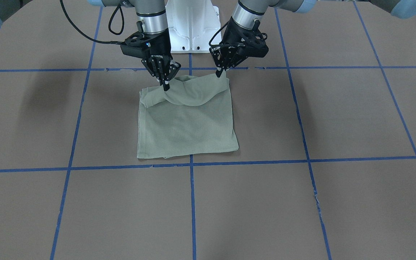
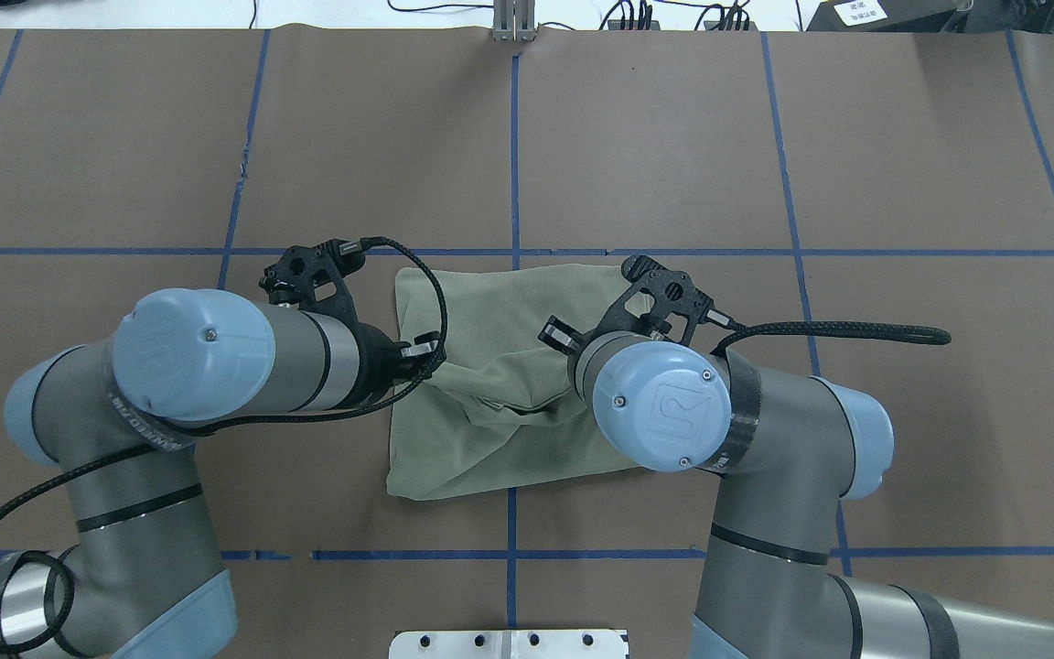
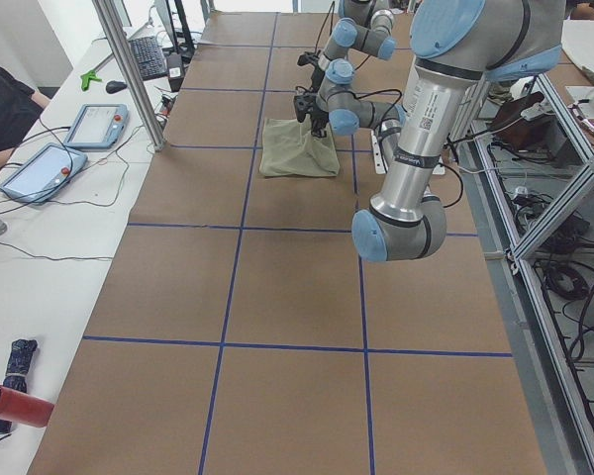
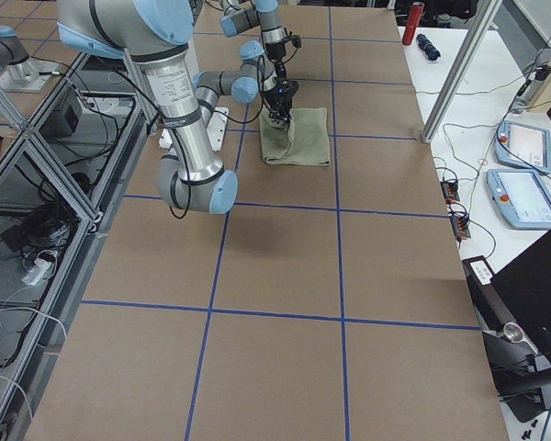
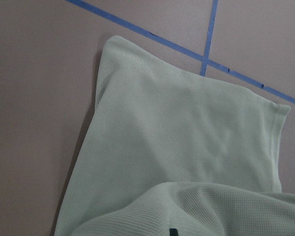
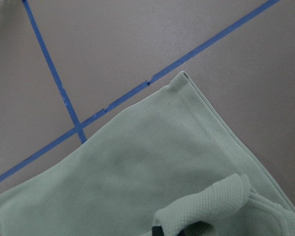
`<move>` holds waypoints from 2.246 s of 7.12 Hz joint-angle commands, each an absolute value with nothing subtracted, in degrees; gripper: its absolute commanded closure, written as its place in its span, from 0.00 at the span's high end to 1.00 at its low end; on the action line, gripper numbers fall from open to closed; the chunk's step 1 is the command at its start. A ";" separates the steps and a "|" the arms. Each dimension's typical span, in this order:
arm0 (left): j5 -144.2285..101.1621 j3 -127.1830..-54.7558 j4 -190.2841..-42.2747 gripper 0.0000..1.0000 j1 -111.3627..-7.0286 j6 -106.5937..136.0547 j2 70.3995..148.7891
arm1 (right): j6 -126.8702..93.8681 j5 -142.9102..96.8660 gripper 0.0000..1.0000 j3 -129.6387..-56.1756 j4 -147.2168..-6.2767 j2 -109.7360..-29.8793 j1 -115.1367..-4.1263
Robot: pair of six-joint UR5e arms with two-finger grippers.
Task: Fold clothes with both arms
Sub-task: 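Lift the near shirt edge with both grippers and fold it away from the robot, then lay the folded edge down and open both grippers, raising the left gripper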
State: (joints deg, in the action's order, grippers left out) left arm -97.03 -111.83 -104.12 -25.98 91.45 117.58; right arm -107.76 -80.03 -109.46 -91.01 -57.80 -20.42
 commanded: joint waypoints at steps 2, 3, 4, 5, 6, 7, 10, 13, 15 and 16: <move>-97.03 -101.72 -111.42 0.00 -29.78 88.16 119.18 | -106.44 -81.47 0.00 -99.44 -87.56 -53.36 -23.28; -97.12 -100.82 -111.62 0.00 -31.01 85.54 119.61 | -104.78 -82.34 0.00 -98.19 -86.76 -52.74 -24.60; -97.12 -100.64 -111.71 0.00 -32.68 85.17 120.14 | -104.07 -84.44 0.00 -98.26 -86.75 -52.39 -26.35; -97.21 -100.20 -111.45 0.00 -33.48 83.95 120.84 | -103.28 -85.25 0.00 -98.17 -86.75 -52.38 -27.50; -97.12 -98.46 -111.79 0.00 -33.57 83.76 121.28 | -102.31 -85.78 0.00 -98.00 -86.84 -52.47 -28.29; -97.12 -95.57 -111.71 0.00 -33.57 83.50 123.12 | -102.13 -85.78 0.00 -95.91 -86.84 -52.47 -28.30; -97.12 -89.06 -114.94 0.00 -33.40 83.06 125.07 | -101.43 -85.69 0.00 -93.35 -86.66 -51.77 -28.21; -97.12 -87.27 -116.81 0.99 -33.66 76.69 124.72 | -93.39 -85.69 1.00 -87.98 -86.40 -48.79 -28.82; -103.65 -88.50 -116.63 1.00 -39.43 66.50 124.37 | -86.02 -95.04 1.00 -91.03 -87.01 -49.21 -33.64; -108.84 -89.46 -116.89 1.00 -41.99 62.18 122.10 | -85.44 -95.45 1.00 -93.66 -87.10 -50.18 -33.57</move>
